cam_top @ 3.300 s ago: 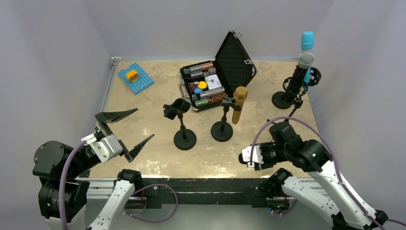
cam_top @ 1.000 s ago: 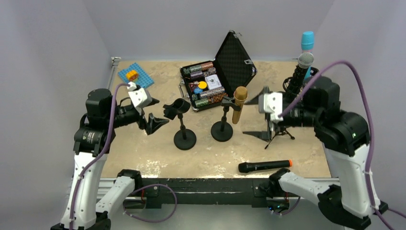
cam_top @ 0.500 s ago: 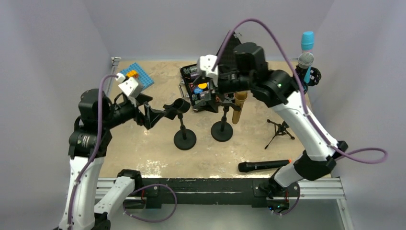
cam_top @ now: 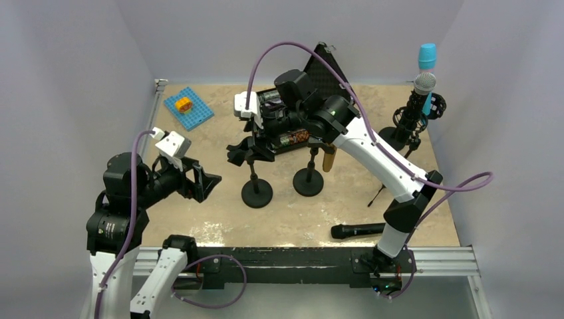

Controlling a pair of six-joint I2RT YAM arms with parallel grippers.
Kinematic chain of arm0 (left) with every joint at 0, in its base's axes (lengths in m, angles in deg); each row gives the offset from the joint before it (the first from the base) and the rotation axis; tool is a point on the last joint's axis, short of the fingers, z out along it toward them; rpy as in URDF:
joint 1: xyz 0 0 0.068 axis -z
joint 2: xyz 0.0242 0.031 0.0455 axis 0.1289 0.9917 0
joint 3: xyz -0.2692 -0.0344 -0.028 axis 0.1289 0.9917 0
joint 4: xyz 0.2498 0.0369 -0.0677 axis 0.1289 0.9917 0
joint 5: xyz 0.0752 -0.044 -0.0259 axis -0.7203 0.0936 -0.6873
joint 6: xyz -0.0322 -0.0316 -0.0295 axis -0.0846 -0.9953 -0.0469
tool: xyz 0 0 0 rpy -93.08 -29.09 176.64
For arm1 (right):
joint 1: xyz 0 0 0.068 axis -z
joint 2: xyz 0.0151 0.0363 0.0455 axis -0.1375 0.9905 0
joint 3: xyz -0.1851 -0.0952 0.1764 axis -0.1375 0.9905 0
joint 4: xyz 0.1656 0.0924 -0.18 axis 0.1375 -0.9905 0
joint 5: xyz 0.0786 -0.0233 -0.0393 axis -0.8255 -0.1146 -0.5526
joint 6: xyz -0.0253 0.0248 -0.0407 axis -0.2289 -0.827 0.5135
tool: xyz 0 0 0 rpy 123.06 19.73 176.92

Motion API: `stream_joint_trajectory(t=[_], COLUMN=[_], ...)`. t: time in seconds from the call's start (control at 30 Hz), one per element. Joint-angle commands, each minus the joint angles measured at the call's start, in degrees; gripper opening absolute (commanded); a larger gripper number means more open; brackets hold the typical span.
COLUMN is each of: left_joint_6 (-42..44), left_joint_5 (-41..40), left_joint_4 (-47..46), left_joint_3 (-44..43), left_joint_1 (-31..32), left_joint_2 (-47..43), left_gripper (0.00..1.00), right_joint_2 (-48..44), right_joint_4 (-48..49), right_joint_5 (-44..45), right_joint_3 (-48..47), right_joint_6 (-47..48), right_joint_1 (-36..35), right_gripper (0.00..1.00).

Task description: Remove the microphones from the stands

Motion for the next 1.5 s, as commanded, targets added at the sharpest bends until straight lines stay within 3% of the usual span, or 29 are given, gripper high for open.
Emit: stream_joint_trajectory(t=[0.0, 0.13, 0.4, 0.6, 0.73, 0.87, 1.03, 1.23, 1.37, 1.47], left_joint_6=[-0.8, 0.5, 0.6, 2.6, 12.2, 23.6, 27.3, 26.6, 17.4, 16.5], left_joint_5=[-1.1, 0.1, 2.5, 7.1, 16.5, 25.6, 34.9, 36.9, 35.6, 35.6], left_joint_4=[0.2, 0.2, -1.8, -4.0, -5.9, -14.4, -26.6, -45.9, -66.8, -73.1], left_joint_3=[1.1, 2.5, 4.4, 6.7, 10.3, 19.1, 22.8, 26.2, 30.5, 31.2], left_joint_1=[0.0, 0.0, 0.0, -0.1, 0.0, 0.0, 0.6, 6.1, 9.3, 11.6], left_joint_2=[-1.6, -2.4, -2.4, -2.1, -2.3, -2.1, 9.8, 22.9, 29.3, 34.3], left_gripper=[0.86, 0.86, 0.85, 0.85, 0.84, 0.83, 0.82, 0.77, 0.77, 0.74], right_joint_2=[1.2, 1.8, -0.2, -4.5, -5.6, -6.0, -11.2, -19.1, -19.4, -18.0], right_joint_4=[-0.1, -0.7, -4.5, -5.4, -8.9, -13.0, -15.0, -8.7, -8.8, -10.4], right_joint_5=[3.5, 5.1, 6.4, 8.3, 10.1, 7.2, -2.5, -3.1, -3.1, -2.5], right_joint_3=[-1.4, -0.9, 1.4, 4.9, 4.5, 3.7, 9.5, 21.1, 21.0, 18.8], right_joint_6=[1.8, 2.9, 4.8, 6.2, 6.9, 8.1, 17.6, 24.8, 25.4, 25.1], right_joint_1=[-1.0, -1.8, -2.4, -2.3, -2.1, -0.4, 3.2, 4.5, 4.5, 4.5], right_gripper=[0.81, 0.77, 0.51, 0.25, 0.01, 0.0, 0.0, 0.0, 0.0, 0.0])
